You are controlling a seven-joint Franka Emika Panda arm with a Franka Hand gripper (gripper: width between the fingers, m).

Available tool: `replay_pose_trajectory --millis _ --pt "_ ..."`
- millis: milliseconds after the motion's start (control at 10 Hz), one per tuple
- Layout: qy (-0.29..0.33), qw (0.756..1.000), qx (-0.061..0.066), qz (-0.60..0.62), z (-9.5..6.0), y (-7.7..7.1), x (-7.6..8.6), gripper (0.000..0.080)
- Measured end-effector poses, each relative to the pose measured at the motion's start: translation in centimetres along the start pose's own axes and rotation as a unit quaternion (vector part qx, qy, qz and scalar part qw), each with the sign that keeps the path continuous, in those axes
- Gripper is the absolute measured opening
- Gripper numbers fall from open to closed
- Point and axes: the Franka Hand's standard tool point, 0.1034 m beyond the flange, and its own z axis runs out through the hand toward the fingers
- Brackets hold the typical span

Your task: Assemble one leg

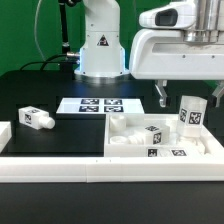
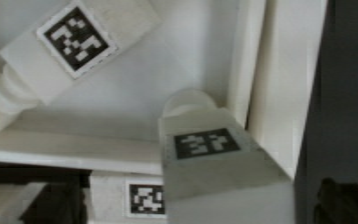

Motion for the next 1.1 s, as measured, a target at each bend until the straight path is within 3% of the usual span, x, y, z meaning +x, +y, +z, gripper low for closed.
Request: replay_pose_trajectory --millis 100,200,300,400,800,1100 --pt "0.0 1.0 0.0 0.003 -0.07 -0.08 0.08 0.0623" --pt "0.0 1.0 0.0 0.003 -0.05 -0.05 0.06 0.0445" --pt "0.0 1.0 0.0 0.009 -0.05 -0.06 0.06 0.0445" --pt "0.0 1.0 0.0 0.014 -0.05 -0.06 0.06 0.0284" --pt "0.0 0.995 0.002 0.097 -0.05 -0.16 0.05 0.0286" --pt "-0.009 0.955 0.024 0.295 0.02 -0.42 -0.06 0.0287"
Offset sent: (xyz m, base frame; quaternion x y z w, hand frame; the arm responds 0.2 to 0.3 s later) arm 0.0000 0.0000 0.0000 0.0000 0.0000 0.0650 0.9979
